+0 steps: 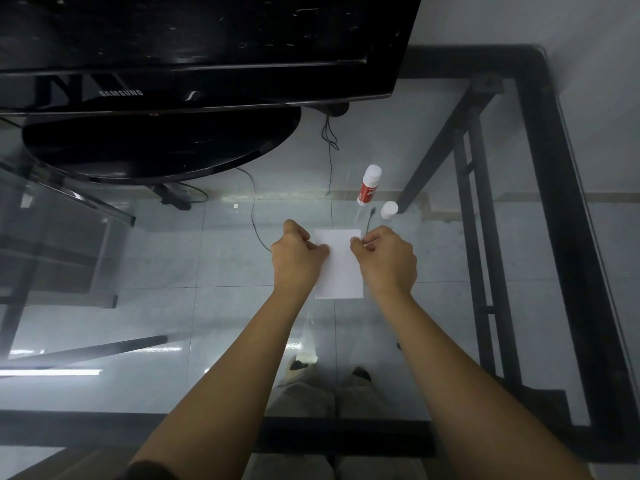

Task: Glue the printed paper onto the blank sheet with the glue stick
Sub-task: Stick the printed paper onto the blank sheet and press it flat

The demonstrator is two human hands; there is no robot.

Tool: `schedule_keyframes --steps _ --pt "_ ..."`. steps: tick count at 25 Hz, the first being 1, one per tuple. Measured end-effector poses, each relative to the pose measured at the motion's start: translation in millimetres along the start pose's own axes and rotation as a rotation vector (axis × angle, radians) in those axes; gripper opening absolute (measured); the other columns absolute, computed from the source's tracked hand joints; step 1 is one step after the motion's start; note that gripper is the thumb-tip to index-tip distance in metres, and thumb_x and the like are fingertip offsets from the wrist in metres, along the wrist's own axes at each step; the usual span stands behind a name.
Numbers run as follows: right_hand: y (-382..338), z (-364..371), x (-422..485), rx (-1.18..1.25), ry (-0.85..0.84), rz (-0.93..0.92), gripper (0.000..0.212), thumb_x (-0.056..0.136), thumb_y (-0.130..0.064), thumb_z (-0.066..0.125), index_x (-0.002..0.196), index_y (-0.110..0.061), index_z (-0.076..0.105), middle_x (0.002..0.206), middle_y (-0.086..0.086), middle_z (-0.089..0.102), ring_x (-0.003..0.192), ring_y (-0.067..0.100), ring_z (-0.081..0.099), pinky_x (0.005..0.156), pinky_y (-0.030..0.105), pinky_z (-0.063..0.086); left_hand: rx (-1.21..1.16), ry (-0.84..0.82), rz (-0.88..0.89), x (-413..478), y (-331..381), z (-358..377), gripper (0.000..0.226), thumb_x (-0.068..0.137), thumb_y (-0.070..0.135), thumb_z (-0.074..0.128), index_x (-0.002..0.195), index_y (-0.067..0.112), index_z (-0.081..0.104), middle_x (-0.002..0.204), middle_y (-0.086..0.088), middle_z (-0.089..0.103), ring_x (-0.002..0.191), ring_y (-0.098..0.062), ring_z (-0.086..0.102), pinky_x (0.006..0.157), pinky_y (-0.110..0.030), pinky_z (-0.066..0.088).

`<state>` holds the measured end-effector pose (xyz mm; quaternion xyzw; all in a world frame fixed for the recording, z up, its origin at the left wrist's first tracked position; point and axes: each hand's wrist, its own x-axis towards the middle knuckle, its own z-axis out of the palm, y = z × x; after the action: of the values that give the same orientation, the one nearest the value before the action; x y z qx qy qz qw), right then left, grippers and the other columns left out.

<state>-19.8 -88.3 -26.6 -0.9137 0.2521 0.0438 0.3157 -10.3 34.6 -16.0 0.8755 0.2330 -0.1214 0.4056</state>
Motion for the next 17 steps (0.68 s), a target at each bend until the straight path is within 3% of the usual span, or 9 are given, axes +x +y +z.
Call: schedule_keyframes --steps 3,4,6,8,11,17 --pt "6.8 -1.0 0.3 -0.15 0.043 -0.429 0.027 0.082 -0.029 0.067 0.105 -0.015 0.06 0.103 0.007 0.064 0.088 0.024 0.06 0.072 0.033 0.049 -0.014 -0.02 -0.044 2.2 2.2 -0.9 0.035 0.078 0.016 0.07 0.096 0.01 0.041 0.086 -0.009 0.058 0.067 -0.015 0.05 0.057 -0.022 0.039" --pt "12.3 -0.5 0.8 -0.198 -0.016 -0.609 0.032 0.084 -0.025 0.065 0.113 -0.014 0.058 0.114 0.009 0.063 0.101 0.027 0.06 0.086 0.038 0.046 -0.017 -0.031 -0.06 3.6 3.6 -1.4 0.037 0.077 0.016 0.071 0.099 0.008 0.042 0.089 -0.01 0.059 0.069 -0.017 0.051 0.059 -0.024 0.04" --pt "26.8 -1.0 3.6 -0.326 -0.181 -0.851 0.042 0.092 -0.024 0.054 0.132 -0.015 0.046 0.139 0.006 0.049 0.128 0.025 0.044 0.107 0.041 0.027 -0.008 -0.047 -0.076 5.7 5.8 -2.1 0.041 0.077 0.018 0.072 0.104 0.006 0.043 0.095 -0.012 0.06 0.074 -0.021 0.052 0.061 -0.026 0.041" --pt "40.3 -2.3 7.0 -0.447 -0.284 -0.909 0.048 0.098 -0.03 0.036 0.144 -0.019 0.025 0.152 -0.003 0.023 0.141 0.014 0.016 0.111 0.038 0.006 0.01 -0.054 -0.077 6.2 6.2 -2.0 0.043 0.078 0.018 0.072 0.106 0.005 0.044 0.1 -0.014 0.06 0.076 -0.022 0.052 0.063 -0.028 0.042" --pt "49.6 -1.2 9.3 -0.539 -0.324 -0.902 0.052 0.098 -0.036 0.021 0.146 -0.023 0.005 0.149 -0.01 -0.002 0.135 0.003 -0.011 0.111 0.036 -0.008 0.016 -0.056 -0.078 6.5 6.1 -1.8 0.043 0.078 0.018 0.072 0.107 0.005 0.043 0.104 -0.016 0.062 0.077 -0.022 0.052 0.064 -0.028 0.043" --pt "51.7 3.3 7.7 -0.557 -0.268 -0.88 0.053 0.097 -0.037 0.021 0.146 -0.023 0.006 0.149 -0.01 0.0 0.136 0.004 -0.009 0.112 0.038 -0.002 0.066 -0.041 -0.037 0.4 4.6 -6.0 0.047 0.077 0.023 0.074 0.106 0.003 0.044 0.102 -0.017 0.063 0.079 -0.024 0.057 0.067 -0.03 0.046"
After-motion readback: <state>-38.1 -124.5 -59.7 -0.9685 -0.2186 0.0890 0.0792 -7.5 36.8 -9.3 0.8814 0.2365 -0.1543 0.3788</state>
